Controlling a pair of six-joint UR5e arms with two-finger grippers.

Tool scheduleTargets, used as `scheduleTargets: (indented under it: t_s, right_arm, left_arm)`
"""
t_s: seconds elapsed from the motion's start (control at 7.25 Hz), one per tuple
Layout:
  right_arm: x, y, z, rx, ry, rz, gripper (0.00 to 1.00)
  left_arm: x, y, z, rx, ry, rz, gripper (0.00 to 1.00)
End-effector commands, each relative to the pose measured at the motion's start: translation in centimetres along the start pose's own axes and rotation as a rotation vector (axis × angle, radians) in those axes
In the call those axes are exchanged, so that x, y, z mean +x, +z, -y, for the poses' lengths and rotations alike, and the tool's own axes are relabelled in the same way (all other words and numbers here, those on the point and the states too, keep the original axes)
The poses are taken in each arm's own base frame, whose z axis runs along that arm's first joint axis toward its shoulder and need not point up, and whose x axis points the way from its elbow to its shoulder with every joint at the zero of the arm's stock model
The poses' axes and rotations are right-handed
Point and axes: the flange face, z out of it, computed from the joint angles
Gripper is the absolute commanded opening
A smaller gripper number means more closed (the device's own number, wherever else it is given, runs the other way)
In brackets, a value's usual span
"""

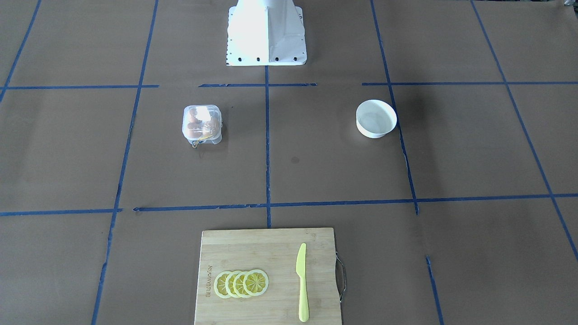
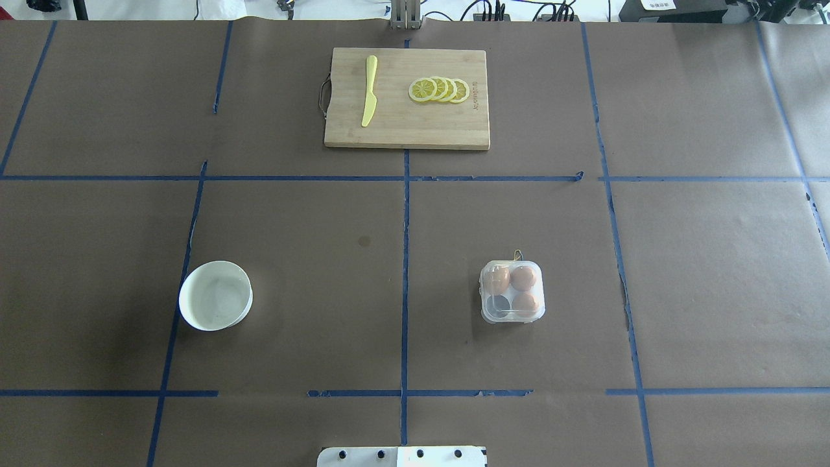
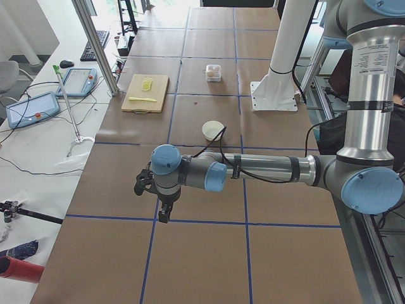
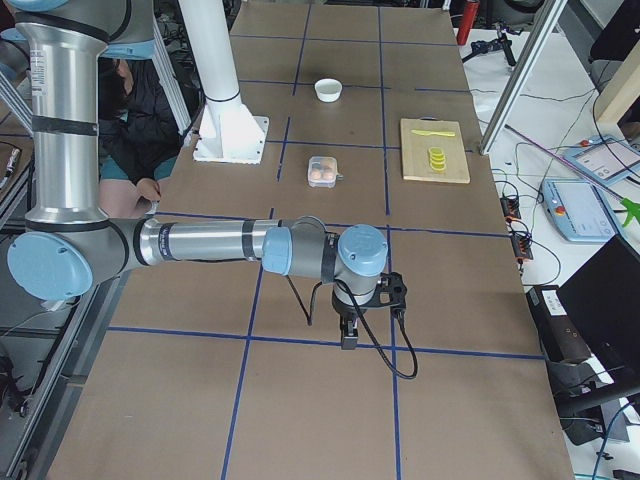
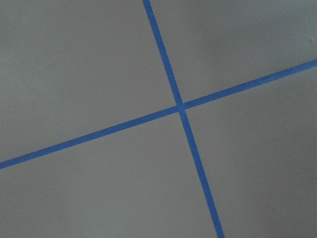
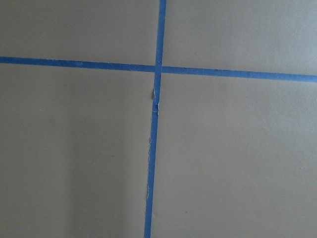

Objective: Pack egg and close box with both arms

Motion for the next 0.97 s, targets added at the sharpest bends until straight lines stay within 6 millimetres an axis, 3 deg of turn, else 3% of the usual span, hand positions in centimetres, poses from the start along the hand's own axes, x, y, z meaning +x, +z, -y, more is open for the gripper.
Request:
scheduleTargets:
  t_s: [0.0,0.55,0.83]
  right_arm:
    - [0.7,0.4,-0.4,-0.007,0.015,0.001,1.0]
    - [1.0,0.7,-0.6,-0.015,0.026,-0.004,1.0]
    - [0.4,0.1,0.4,0.017,0.036,-0.006,1.0]
  left_arm:
    - [0.1,-0.2,-0.4,0.005,-0.066,-0.011,1.0]
    - [0.4,-0.1,-1.3,-0.006,-0.076,-0.052,1.0]
    - [0.3,-0.1,-1.3,-0.005,-0.072,-0.047,1.0]
